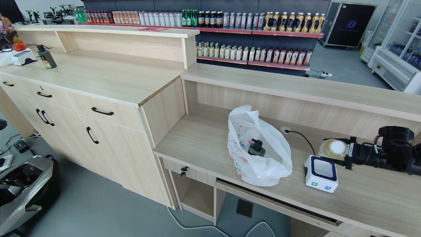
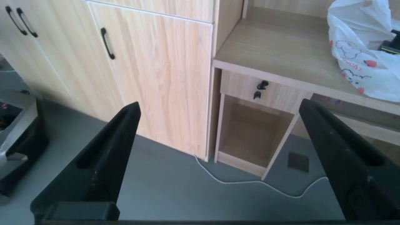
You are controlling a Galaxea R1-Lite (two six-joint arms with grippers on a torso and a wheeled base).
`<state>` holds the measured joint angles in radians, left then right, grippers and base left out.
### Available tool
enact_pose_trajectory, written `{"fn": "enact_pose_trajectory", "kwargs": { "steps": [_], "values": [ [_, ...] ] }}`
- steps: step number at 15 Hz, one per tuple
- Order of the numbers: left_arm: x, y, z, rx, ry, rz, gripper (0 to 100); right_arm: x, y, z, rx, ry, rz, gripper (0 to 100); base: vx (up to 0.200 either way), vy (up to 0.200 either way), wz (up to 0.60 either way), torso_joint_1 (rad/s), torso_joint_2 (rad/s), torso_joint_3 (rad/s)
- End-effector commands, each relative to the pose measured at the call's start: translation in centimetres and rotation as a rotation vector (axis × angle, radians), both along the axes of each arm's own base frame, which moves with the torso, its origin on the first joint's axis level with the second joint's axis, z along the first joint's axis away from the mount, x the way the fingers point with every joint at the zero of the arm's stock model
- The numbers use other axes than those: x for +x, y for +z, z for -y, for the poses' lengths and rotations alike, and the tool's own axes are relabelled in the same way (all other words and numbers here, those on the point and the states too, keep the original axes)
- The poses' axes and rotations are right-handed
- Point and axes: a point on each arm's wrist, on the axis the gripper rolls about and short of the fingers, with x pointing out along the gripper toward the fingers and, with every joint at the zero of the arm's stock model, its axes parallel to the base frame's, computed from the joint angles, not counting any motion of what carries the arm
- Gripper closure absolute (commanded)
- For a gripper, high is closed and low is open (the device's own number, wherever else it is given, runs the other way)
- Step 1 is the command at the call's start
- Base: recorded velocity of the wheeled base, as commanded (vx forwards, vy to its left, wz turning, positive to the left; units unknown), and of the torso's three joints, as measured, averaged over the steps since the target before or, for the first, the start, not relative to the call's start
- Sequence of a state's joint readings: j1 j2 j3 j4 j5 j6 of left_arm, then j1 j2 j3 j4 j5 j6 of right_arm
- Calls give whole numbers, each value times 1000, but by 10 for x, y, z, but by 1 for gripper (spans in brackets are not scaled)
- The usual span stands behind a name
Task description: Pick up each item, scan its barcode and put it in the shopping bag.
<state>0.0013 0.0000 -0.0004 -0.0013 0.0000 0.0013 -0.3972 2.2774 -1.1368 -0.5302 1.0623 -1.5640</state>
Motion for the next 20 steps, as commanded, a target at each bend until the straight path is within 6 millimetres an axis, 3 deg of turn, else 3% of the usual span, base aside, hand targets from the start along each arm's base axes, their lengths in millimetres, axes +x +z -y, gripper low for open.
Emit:
{"fn": "enact_pose_trajectory", "kwargs": {
  "steps": [1, 16, 19, 20],
  "values": [
    [0, 0, 0, 0, 0, 1, 0, 2, 1, 0, -2, 2, 6, 100, 0, 0, 0, 0, 0, 0],
    [0, 0, 0, 0, 0, 0, 0, 7, 5, -7, -7, 20, 19, 100, 0, 0, 0, 0, 0, 0],
    [0, 0, 0, 0, 0, 0, 0, -5, 38, -17, 41, 8, -9, 100, 0, 0, 0, 0, 0, 0],
    [0, 0, 0, 0, 0, 0, 0, -16, 67, -18, 104, -27, -48, 100, 0, 0, 0, 0, 0, 0]
  ]
}}
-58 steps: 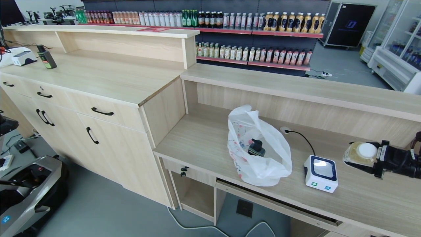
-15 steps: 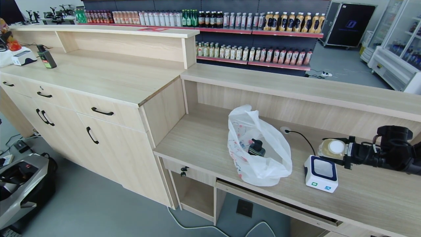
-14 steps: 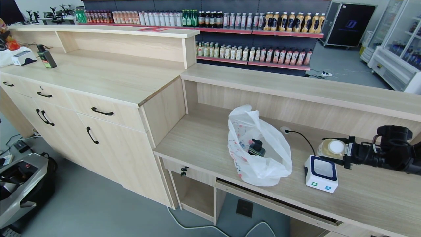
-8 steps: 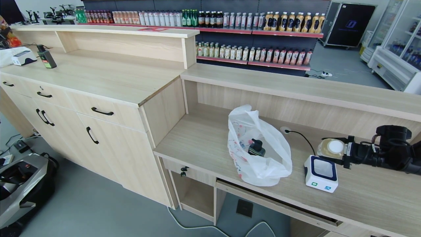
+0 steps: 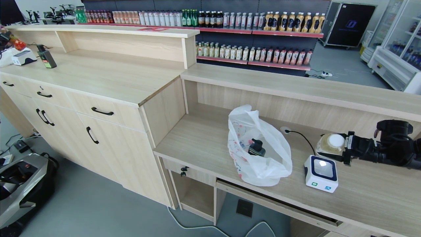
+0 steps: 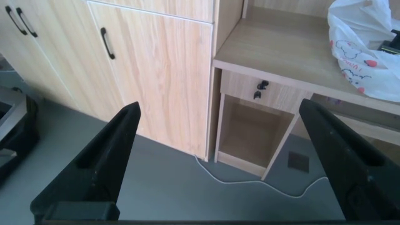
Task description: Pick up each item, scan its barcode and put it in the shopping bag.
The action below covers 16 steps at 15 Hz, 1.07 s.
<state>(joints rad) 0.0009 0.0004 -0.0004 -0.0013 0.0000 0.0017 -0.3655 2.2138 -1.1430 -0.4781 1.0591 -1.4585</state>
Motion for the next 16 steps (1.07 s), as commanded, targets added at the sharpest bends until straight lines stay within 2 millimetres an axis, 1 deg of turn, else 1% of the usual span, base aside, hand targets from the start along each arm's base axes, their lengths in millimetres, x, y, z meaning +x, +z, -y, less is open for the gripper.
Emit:
{"fn": "enact_pose_trajectory", "kwargs": {
  "steps": [1, 2, 3, 5, 6, 7, 8, 9, 10, 12, 13, 15, 16],
  "values": [
    [0, 0, 0, 0, 1, 0, 0, -21, 57, -2, 83, -58, -24, 100, 0, 0, 0, 0, 0, 0],
    [0, 0, 0, 0, 1, 0, 0, -33, 82, 4, 181, -139, -79, 100, 0, 0, 0, 0, 0, 0],
    [0, 0, 0, 0, 1, 0, 0, -45, 105, 6, 298, -258, -149, 100, 0, 0, 0, 0, 0, 0],
    [0, 0, 0, 0, 1, 0, 0, -57, 128, 9, 480, -434, -241, 100, 0, 0, 0, 0, 0, 0],
    [0, 0, 0, 0, 1, 0, 0, -60, 134, 8, 582, -539, -287, 100, 0, 0, 0, 0, 0, 0],
    [0, 0, 0, 0, 1, 2, 0, -61, 137, 7, 668, -635, -321, 100, 0, 0, 0, 0, 0, 0],
    [0, 0, 0, 0, 1, 0, 0, -61, 138, 7, 674, -641, -323, 100, 0, 0, 0, 0, 0, 0],
    [0, 0, 0, 0, 1, 0, 0, -57, 135, -7, 840, -784, -409, 100, 0, 0, 0, 0, 0, 0],
    [0, 0, 0, 0, 1, 0, 0, -54, 132, -16, 893, -811, -437, 100, 0, 0, 0, 0, 0, 0],
    [0, 0, 0, 0, 1, 2, 0, -51, 130, -32, 876, -868, -423, 100, 0, 0, 0, 0, 0, 0],
    [0, 0, 0, 0, 1, 0, 0, -48, 128, -45, 838, -970, -376, 100, 0, 0, 0, 0, 0, 0],
    [0, 0, 0, 0, 1, 0, 0, -42, 121, -65, 751, -1201, -267, 100, 0, 0, 0, 0, 0, 0],
    [0, 0, 0, 0, 1, 0, 0, -41, 120, -69, 729, -1213, -258, 100, 0, 0, 0, 0, 0, 0]
  ]
}}
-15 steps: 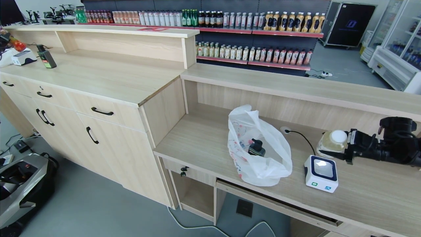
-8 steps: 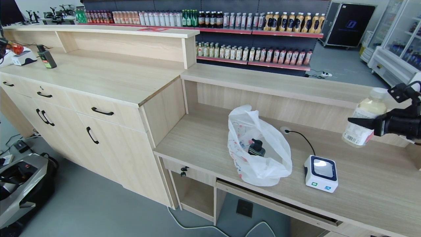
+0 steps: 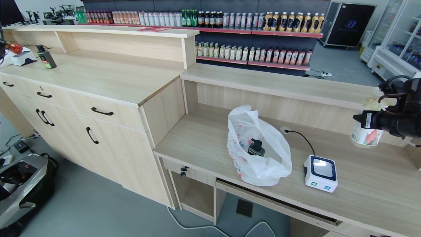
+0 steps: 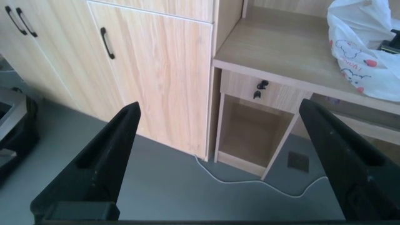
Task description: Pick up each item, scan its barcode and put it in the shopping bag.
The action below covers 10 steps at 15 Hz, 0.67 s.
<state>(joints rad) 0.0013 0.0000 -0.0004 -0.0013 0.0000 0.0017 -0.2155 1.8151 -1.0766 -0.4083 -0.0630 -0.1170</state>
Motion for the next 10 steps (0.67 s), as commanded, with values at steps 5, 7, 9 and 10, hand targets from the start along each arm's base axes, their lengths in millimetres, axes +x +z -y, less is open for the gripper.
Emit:
{"fn": "enact_pose_trajectory", "kwargs": {
  "steps": [5, 7, 9, 10],
  "values": [
    [0, 0, 0, 0, 0, 0, 0, 13, -20, -34, -22, 143, -55, 100, 0, 0, 120, 0, 0, 0],
    [0, 0, 0, 0, 0, 1, 0, 19, -30, -35, -73, 198, -78, 100, 0, 0, 600, 2, 0, 7],
    [0, 0, 0, 0, 0, 1, 0, 34, -41, -44, -71, 259, -23, 100, 0, 0, 600, 0, 2, 5],
    [0, 0, 0, 0, 0, 0, 0, 40, -49, -45, -57, 308, -11, 100, 0, 0, 0, 0, 0, 0]
  ]
}}
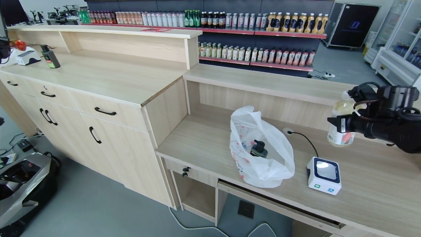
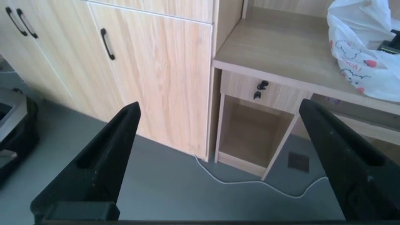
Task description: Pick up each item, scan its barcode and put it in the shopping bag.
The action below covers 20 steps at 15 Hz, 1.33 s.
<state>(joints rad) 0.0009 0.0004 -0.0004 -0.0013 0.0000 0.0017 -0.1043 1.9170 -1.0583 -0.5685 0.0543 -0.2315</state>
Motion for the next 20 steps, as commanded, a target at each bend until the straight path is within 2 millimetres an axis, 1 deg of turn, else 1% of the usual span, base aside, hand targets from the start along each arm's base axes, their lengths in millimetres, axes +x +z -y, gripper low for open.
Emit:
{"fn": "enact_pose_trajectory", "kwargs": {
  "steps": [1, 4, 5, 6, 7, 9, 11, 14, 20],
  "values": [
    [0, 0, 0, 0, 1, 0, 0, 18, -32, -9, 24, 87, -41, 100, 0, 0, 0, 0, 0, 0],
    [0, 0, 0, 0, 1, 0, 0, 37, -61, -20, 38, 120, -23, 100, 0, 0, 0, 0, 0, 0],
    [0, 0, 0, 0, 1, 0, 0, 41, -67, -23, 41, 130, -17, 100, 0, 0, 0, 0, 0, 0],
    [0, 0, 0, 0, 1, 0, 0, 51, -79, -31, 43, 151, 19, 100, 0, 0, 0, 0, 0, 0],
    [0, 0, 0, 0, 1, 2, 0, 57, -88, -36, 49, 163, 54, 100, 0, 0, 0, 0, 0, 0],
    [0, 0, 0, 0, 1, 2, 0, 67, -106, -40, 51, 172, 64, 100, 0, 0, 0, 0, 0, 0],
    [0, 0, 0, 0, 1, 0, 0, 73, -117, -40, 59, 189, 52, 100, 0, 0, 0, 0, 0, 0],
    [0, 0, 0, 0, 1, 0, 0, 80, -131, -38, 69, 220, 53, 100, 0, 0, 0, 0, 0, 0],
    [0, 0, 0, 0, 1, 2, 0, 80, -137, -36, 114, 365, 41, 100, 0, 0, 0, 0, 0, 0]
  ]
}}
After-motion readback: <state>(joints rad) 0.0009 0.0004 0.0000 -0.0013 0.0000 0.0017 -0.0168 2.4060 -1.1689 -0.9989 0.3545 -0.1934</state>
